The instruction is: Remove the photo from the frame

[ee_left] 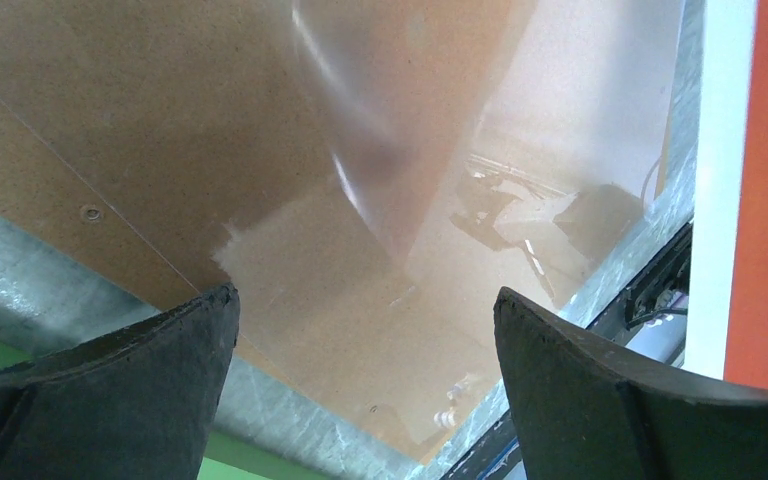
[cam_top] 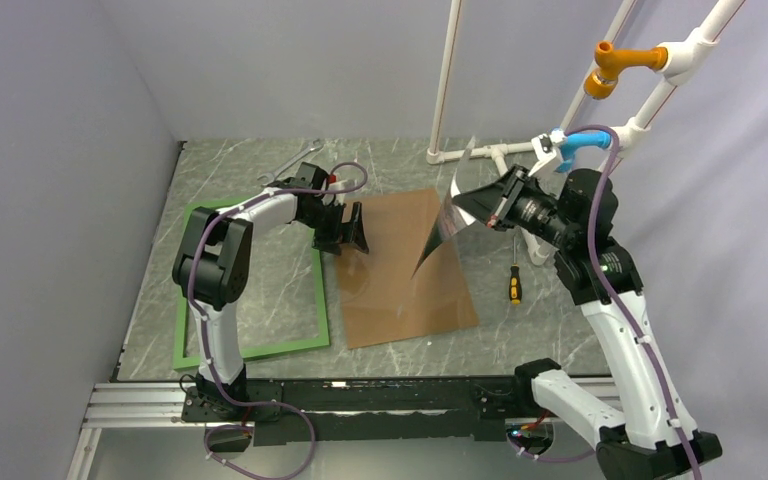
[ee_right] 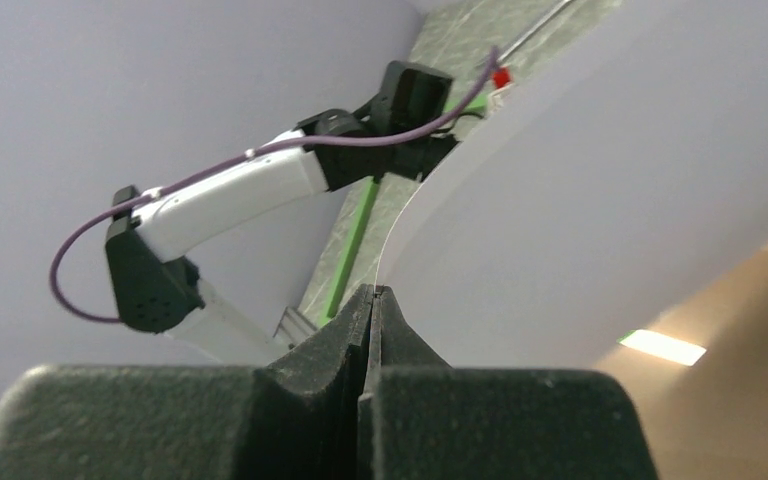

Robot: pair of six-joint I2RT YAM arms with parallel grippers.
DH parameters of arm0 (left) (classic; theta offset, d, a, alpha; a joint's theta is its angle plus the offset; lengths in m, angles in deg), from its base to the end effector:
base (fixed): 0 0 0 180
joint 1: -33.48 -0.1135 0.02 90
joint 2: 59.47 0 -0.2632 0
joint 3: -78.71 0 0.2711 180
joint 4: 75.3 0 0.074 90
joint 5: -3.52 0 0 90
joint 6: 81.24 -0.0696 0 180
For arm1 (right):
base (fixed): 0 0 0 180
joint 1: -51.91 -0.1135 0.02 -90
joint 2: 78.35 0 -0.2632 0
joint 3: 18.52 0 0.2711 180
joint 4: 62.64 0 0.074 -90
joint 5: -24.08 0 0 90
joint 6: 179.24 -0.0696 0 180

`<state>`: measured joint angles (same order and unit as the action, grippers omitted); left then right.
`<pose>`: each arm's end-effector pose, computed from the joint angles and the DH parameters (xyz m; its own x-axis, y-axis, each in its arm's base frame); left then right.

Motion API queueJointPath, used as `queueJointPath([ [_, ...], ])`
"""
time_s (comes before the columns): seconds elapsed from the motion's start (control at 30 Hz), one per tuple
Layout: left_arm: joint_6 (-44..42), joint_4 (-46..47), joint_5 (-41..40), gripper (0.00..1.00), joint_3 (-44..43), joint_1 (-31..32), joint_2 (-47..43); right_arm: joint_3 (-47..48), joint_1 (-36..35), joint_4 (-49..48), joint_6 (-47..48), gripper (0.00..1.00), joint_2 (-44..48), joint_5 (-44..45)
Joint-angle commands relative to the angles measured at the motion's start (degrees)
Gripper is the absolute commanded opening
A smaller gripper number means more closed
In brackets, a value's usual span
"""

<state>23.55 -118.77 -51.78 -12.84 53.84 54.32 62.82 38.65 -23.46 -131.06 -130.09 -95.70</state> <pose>0.3904 -0.1871 0.1321 -0.9553 0.1306 -0.2653 0.2707 0.7474 -0.6067 0.2113 0.0853 0.4317 -0.5713 0.4600 -0.6797 -0.3956 0.5713 0.7191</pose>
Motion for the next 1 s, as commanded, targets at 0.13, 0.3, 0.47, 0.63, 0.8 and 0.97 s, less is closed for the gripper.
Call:
queueJointPath([
  [0.13, 0.6, 3.2, -1.0, 1.00, 1.3, -5.4, -11.9, 1.9, -12.3, -14.9, -5.8, 0.00, -7.6, -1.7],
  [0.3, 0.7, 4.9, -6.2, 0.99, 3.9, -9.8, -19.4, 7.5, -22.5, -18.0, -5.7, 0.00, -12.9, 3.4],
  [0.47, -0.7, 4.6, -11.9, 0.99, 5.0, -10.3, -23.1, 7.3, -23.6, -16.7, -5.0, 0.00, -11.5, 8.5],
  [0.63, -0.7, 4.9, -11.5, 0.99, 5.1, -10.4, -23.2, -0.6, -19.3, -13.9, -6.4, 0.00, -5.3, 14.3],
  [0.8, -0.5, 4.8, -10.0, 0.99, 4.8, -10.4, -21.9, -14.3, -8.5, -14.1, -8.7, 0.00, 1.8, 15.2],
  [0.97, -0.2, 5.0, -9.2, 0.99, 5.1, -10.4, -21.5, -26.5, -4.5, -16.9, -8.9, 0.00, 3.3, 16.1],
])
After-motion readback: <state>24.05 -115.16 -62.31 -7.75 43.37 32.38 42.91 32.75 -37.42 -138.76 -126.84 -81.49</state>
